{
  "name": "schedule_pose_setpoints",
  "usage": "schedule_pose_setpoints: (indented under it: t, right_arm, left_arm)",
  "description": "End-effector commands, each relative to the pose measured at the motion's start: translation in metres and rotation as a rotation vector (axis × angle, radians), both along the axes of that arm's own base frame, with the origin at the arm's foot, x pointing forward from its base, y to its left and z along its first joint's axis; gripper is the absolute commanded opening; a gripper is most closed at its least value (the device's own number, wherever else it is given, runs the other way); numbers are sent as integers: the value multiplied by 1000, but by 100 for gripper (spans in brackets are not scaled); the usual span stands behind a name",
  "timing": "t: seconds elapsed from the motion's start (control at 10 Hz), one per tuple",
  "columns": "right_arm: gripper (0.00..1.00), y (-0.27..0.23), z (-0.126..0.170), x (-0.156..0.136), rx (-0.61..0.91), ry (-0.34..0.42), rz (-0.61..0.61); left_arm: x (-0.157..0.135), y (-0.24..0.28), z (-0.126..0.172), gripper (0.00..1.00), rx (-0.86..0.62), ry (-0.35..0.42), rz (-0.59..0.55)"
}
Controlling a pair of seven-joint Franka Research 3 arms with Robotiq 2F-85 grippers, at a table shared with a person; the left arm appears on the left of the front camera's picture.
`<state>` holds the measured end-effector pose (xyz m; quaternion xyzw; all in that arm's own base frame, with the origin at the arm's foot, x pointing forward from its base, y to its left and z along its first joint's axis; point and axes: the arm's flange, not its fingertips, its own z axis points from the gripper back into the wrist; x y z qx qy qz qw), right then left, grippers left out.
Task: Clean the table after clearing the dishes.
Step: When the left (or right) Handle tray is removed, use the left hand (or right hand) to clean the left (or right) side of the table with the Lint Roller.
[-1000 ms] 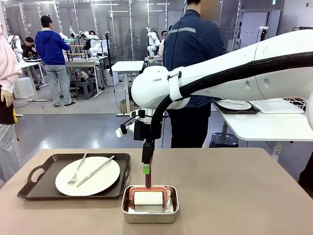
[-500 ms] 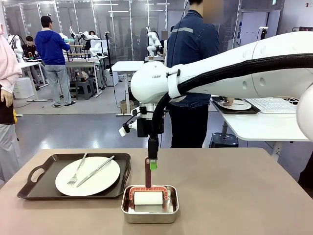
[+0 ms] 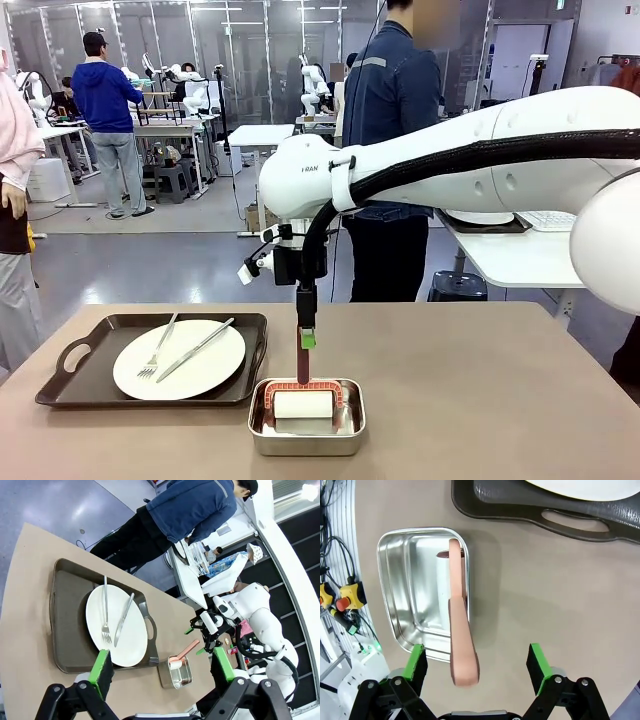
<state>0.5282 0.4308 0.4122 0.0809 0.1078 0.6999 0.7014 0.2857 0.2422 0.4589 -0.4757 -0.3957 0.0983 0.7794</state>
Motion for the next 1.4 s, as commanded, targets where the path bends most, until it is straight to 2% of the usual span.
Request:
schedule_pose_setpoints:
  t: [0.0,0.3,0.4,0.5,0.6,0.9,1.0,1.1,1.3]
  right_arm:
    - [100,0,-7,-3,-4,-15,30]
    - [100,2,-9,-4,-6,-16,32]
    - [61,3,-10,-4,-1,-20,31]
    - [41,5,-11,-3,-3,-20,31]
    - [2,5,-12,-2,-6,-15,29]
    - [0,6,-17,-2,5,-14,36]
    - [3,6,-18,-2,8,-14,38]
    - [0,7,-19,-1,10,-12,41]
    - [0,8,-20,-2,10,-14,45]
  left_arm:
    - [0,3,2,100,-1,-16,-10]
    - [0,3,2,100,-1,-16,-10]
    - [0,3,2,100,-1,-16,-10]
    - [0,3,2,100,-1,-16,-10]
    - [0,3,2,100,-1,-16,-10]
    - [0,3,2,100,-1,-16,-10]
    - [0,3,2,100,-1,-16,-10]
    - [0,3,2,100,-1,-16,-10]
    - [0,3,2,100,-1,-16,-10]
